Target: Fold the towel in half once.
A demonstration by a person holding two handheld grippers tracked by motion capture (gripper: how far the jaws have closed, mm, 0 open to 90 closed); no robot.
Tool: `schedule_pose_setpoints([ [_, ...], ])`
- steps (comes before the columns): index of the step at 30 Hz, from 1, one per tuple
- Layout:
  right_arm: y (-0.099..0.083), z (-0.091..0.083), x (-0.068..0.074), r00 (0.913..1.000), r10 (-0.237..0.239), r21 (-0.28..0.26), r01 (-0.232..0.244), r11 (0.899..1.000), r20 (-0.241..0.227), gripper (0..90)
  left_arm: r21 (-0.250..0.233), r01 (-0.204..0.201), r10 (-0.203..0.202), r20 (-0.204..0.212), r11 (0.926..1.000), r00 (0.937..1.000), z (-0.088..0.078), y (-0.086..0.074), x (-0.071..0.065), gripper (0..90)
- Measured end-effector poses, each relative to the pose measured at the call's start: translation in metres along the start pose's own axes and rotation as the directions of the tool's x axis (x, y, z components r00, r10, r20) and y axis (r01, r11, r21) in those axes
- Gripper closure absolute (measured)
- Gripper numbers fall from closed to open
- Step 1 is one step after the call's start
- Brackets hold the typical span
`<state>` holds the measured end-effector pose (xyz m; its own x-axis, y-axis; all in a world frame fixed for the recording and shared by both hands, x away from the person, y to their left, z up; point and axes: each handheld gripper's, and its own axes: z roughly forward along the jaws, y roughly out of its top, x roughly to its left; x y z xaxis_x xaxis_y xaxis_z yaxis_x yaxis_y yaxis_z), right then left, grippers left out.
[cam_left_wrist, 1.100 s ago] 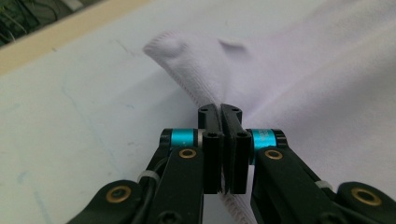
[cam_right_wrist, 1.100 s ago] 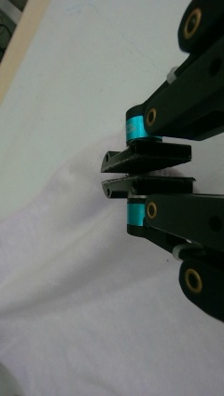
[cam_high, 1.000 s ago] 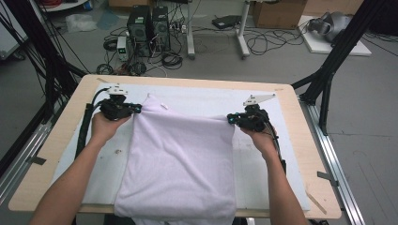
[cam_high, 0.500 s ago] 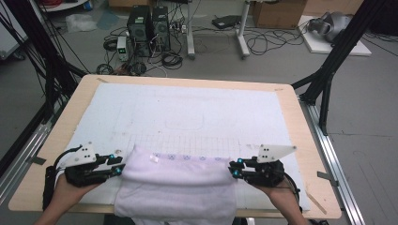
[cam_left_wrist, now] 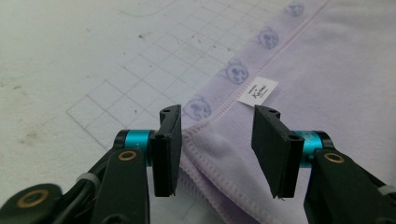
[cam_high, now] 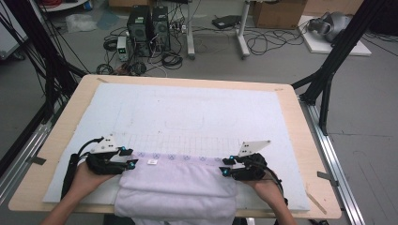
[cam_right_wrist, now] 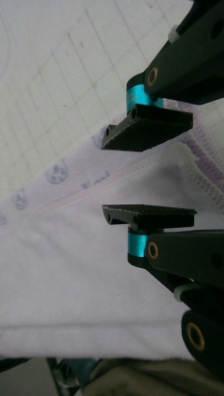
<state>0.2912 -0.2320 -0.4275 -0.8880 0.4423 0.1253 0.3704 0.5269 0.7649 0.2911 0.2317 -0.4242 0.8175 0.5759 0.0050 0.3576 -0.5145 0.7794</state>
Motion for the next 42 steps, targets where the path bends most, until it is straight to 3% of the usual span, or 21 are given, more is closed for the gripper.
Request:
schedule_pose_setpoints([
  [4, -0.002, 0.005, -0.001, 0.9994, -0.018, 0.043, 0.016, 0.999, 0.031, 61.1, 0.024, -0.015, 0.015, 0.004, 0.9996, 0.9999, 0.008, -0.002, 0.001, 62.4],
  [6, -0.003, 0.003, -0.004, 0.9995, -0.004, 0.032, 0.003, 0.999, 0.031, 62.1, 0.037, -0.030, 0.030, 0.017, 0.9989, 0.9994, 0.010, -0.004, -0.001, 76.4],
  [8, -0.004, 0.004, -0.005, 0.9997, -0.004, 0.046, 0.003, 0.999, 0.022, 66.3, 0.045, -0.036, 0.035, 0.029, 0.9983, 0.9990, 0.011, -0.005, -0.003, 83.7],
  [10, -0.005, 0.007, -0.004, 0.9998, -0.014, 0.073, 0.013, 0.997, 0.013, 76.3, 0.044, -0.040, 0.039, 0.033, 0.9982, 0.9987, 0.010, -0.006, -0.004, 85.2],
  [12, -0.006, 0.010, -0.001, 0.9993, -0.037, 0.097, 0.037, 0.995, -0.001, 81.8, 0.028, -0.031, 0.030, 0.033, 0.9991, 0.9990, 0.006, -0.004, -0.004, 85.3],
  [17, -0.002, 0.000, 0.004, 0.9990, -0.038, 0.039, 0.039, 0.998, -0.024, 84.3, -0.034, -0.019, 0.020, 0.028, 0.9993, 0.9994, -0.014, 0.001, -0.007, 85.1],
  [21, 0.004, -0.022, 0.018, 0.9974, -0.063, -0.051, 0.061, 0.997, -0.034, 84.2, -0.093, -0.026, 0.029, 0.031, 0.9953, 0.9991, -0.040, 0.001, -0.020, 84.8],
  [24, 0.004, -0.045, 0.042, 0.9937, -0.081, -0.144, 0.069, 0.987, -0.077, 83.7, -0.148, -0.051, 0.061, 0.064, 0.9877, 0.9961, -0.066, -0.006, -0.039, 84.3],
  [26, 0.002, -0.056, 0.057, 0.9852, -0.098, -0.173, 0.073, 0.982, -0.140, 81.4, -0.185, -0.066, 0.088, 0.112, 0.9804, 0.9898, -0.079, -0.013, -0.049, 75.4],
  [27, 0.001, -0.060, 0.062, 0.9820, -0.104, -0.179, 0.076, 0.981, -0.157, 79.0, -0.190, -0.068, 0.092, 0.119, 0.9794, 0.9886, -0.083, -0.015, -0.051, 67.8],
  [29, 0.002, -0.064, 0.064, 0.9784, -0.114, -0.181, 0.082, 0.980, -0.172, 73.7, -0.178, -0.077, 0.099, 0.117, 0.9810, 0.9882, -0.083, -0.015, -0.051, 61.6],
  [33, 0.008, -0.055, 0.046, 0.9824, -0.079, -0.185, 0.048, 0.982, -0.169, 67.0, -0.157, -0.066, 0.081, 0.089, 0.9855, 0.9928, -0.068, -0.010, -0.039, 57.6],
  [37, 0.009, -0.035, 0.019, 0.9977, -0.043, -0.109, 0.038, 0.993, -0.052, 60.4, -0.112, -0.033, 0.037, 0.033, 0.9932, 0.9987, -0.045, -0.006, -0.021, 55.9],
  [42, 0.006, -0.016, -0.009, 0.9993, -0.001, -0.035, 0.002, 0.999, 0.036, 53.5, -0.046, 0.006, -0.007, -0.017, 0.9989, 0.9998, -0.020, -0.004, 0.003, 51.3],
])
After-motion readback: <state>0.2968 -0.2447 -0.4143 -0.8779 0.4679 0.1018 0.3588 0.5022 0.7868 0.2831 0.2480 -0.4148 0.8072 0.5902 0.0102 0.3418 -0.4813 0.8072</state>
